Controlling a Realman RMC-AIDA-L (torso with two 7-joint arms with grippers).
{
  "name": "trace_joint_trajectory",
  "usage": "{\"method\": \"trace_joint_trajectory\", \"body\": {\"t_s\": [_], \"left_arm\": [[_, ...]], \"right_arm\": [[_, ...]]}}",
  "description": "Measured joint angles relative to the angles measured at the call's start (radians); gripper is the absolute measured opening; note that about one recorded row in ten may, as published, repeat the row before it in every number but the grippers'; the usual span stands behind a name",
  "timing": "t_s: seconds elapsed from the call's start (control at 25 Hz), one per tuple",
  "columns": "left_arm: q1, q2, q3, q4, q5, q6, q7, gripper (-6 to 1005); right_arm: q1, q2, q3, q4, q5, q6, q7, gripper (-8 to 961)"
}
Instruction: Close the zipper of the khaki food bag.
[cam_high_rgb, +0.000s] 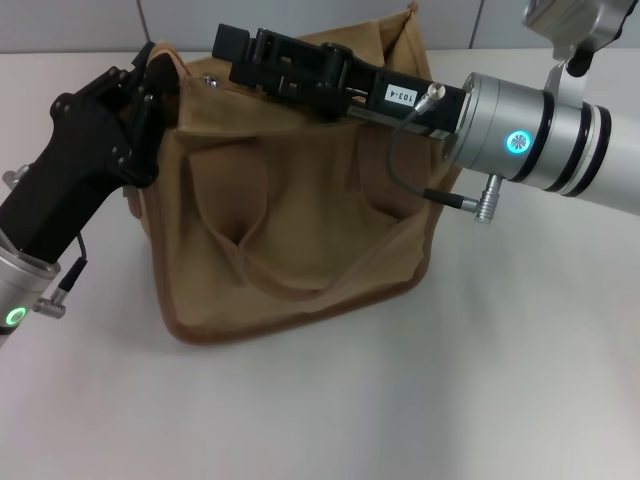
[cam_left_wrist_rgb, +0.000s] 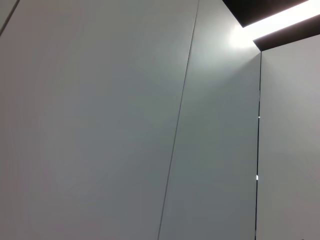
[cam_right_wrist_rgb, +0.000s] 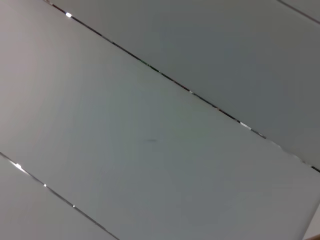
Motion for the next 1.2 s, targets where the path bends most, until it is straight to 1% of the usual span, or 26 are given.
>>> {"method": "trace_joint_trajectory", "body": {"t_s": [0.2,0.56,0.88,0.92,0.96,1.0,1.08,1.12,1.16,1.2], "left_arm": [[-0.011,-0.001,-0.008,0.001,0.0,0.001,0.0,76],[-0.034,0.0,-0.011,0.003,-0.001,0.003,0.0,76],[-0.049,-0.003,-0.011,-0.006,-0.002,0.004,0.021,75],[-0.05,-0.003,-0.011,-0.007,-0.002,0.004,0.025,75],[-0.05,-0.003,-0.011,-0.007,-0.002,0.004,0.025,75],[-0.05,-0.003,-0.011,-0.007,-0.002,0.004,0.025,75],[-0.049,-0.003,-0.011,-0.008,-0.002,0.004,0.025,75],[-0.048,-0.003,-0.011,-0.008,-0.002,0.004,0.026,75],[-0.048,-0.003,-0.011,-0.008,-0.002,0.004,0.026,75],[-0.048,-0.002,-0.011,-0.007,-0.002,0.004,0.026,75]], "right_arm": [[-0.003,0.0,-0.002,0.0,0.004,-0.002,0.071,789],[-0.009,0.0,0.001,-0.004,0.027,-0.003,0.111,789],[0.02,0.0,-0.001,-0.027,0.03,-0.012,0.146,789],[0.004,-0.002,0.011,-0.043,0.048,-0.054,0.147,789],[0.004,-0.002,0.011,-0.043,0.048,-0.054,0.147,789],[-0.014,-0.005,0.019,-0.055,0.064,-0.079,0.147,789],[-0.06,-0.008,0.045,-0.089,0.09,-0.123,0.137,789],[-0.101,-0.009,0.077,-0.121,0.093,-0.144,0.13,789],[-0.101,-0.009,0.077,-0.121,0.093,-0.144,0.13,789],[-0.135,-0.01,0.097,-0.144,0.093,-0.155,0.117,789]]}}
